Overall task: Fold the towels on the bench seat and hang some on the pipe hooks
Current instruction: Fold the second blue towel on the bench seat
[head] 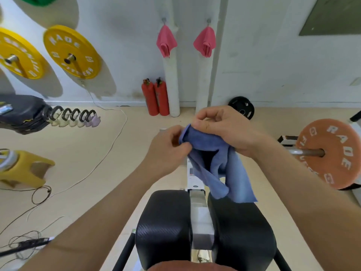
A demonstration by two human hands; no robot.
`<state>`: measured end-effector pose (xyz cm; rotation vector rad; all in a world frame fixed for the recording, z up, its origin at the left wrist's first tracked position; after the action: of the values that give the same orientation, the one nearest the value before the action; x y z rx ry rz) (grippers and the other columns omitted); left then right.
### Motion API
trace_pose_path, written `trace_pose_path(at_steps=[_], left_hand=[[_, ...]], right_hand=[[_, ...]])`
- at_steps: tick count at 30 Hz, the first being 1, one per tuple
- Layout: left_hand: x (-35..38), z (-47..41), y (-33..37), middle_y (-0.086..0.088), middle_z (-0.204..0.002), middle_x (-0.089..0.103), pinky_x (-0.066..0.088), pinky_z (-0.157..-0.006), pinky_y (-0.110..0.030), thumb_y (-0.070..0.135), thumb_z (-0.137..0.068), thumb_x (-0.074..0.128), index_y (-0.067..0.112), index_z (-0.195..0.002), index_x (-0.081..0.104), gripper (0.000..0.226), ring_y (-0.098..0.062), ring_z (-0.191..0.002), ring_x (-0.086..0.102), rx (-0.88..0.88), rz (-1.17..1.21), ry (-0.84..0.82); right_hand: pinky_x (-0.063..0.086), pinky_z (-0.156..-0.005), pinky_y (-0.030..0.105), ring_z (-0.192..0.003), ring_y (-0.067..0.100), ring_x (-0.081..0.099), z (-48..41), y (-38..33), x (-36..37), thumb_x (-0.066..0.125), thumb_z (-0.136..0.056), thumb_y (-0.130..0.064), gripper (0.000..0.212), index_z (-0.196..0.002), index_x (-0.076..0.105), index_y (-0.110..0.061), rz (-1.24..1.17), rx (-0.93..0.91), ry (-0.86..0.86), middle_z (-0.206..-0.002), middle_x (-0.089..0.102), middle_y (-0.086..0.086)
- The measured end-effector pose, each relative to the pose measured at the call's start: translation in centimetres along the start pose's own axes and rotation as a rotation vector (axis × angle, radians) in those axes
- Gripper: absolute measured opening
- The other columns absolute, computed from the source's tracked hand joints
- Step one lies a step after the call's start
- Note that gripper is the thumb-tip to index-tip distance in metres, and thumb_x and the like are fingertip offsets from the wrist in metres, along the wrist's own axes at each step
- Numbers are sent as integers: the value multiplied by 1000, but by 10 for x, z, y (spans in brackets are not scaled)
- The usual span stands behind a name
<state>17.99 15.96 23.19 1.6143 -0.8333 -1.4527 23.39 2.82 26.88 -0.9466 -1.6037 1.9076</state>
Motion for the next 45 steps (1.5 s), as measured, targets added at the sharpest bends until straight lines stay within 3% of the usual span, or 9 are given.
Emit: trace_pose_path(at_steps=[8,13,16,20,22,26,34,41,45], left_hand=[[-22,-15,-37,-11,-74,52,38,-64,-30,2,-81,41,-1,-79,59,18,-20,-71,46,-343,251,-260],[-43,-29,-72,-3,-68,58,40,-60,-17,28,-88,64,9,-78,64,22,-8,-64,51,-226,-309,-526],[-75,-59,-87,2,-70,57,36,-62,-20,27,-90,58,17,-83,63,13,-17,-75,52,-115,-647,-271],[-113,-82,-73,6,-84,59,32,-70,-27,22,-91,52,21,-93,63,11,-16,-81,49,-3,-679,220],[-119,-77,-74,7,-86,56,32,-71,-28,14,-90,49,21,-97,64,17,-15,-82,47,36,-649,343],[-72,-29,-148,-7,-95,68,41,-74,-30,1,-85,53,13,-102,68,26,-29,-91,61,-175,-512,279],[51,114,-256,-2,-107,67,39,-76,-25,2,-77,51,19,-98,71,34,-27,-101,60,-556,-542,-121],[40,119,-269,-14,-66,54,40,-59,-35,23,-85,46,4,-65,49,28,-26,-64,46,-756,-443,60],[36,132,-281,-1,-78,58,38,-67,-30,28,-86,54,12,-84,57,16,-26,-77,53,-867,-420,83]], right_hand=[[47,-77,32,-79,14,63,-27,55,-33,81,-71,-28,18,-86,71,-22,572,207,-249,-83,71,1],[43,-66,26,-69,12,52,-25,103,-45,76,-76,-28,19,-66,60,-25,967,477,-523,-66,57,-9],[36,-58,29,-70,19,46,-39,120,-63,70,-80,-24,27,-60,51,-20,1025,489,-356,-65,50,-2],[49,-67,32,-73,21,59,-58,114,-110,58,-78,-7,26,-67,65,-30,788,227,345,-71,65,1],[51,-72,37,-79,25,61,-49,113,-117,53,-77,-7,26,-85,70,-25,765,174,467,-81,68,2],[39,-57,31,-64,29,58,0,159,-89,55,-82,1,12,-84,66,-3,784,239,418,-70,62,12],[41,-63,38,-86,36,60,118,309,36,47,-85,-8,7,-88,49,-15,785,692,58,-84,60,9],[39,-59,32,-62,18,52,124,311,42,48,-90,-54,47,-64,50,-15,690,760,79,-64,56,-2],[49,-68,40,-72,30,57,142,317,26,42,-97,-38,49,-68,61,-4,662,836,367,-79,64,15]])
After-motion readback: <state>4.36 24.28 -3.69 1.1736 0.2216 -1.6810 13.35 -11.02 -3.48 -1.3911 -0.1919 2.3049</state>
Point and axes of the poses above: each hand's wrist, its own z-axis away from the middle knuckle, its own x-axis out of the palm, y = z × x, the point moved 5 cm from there along -z, towards the middle knuckle
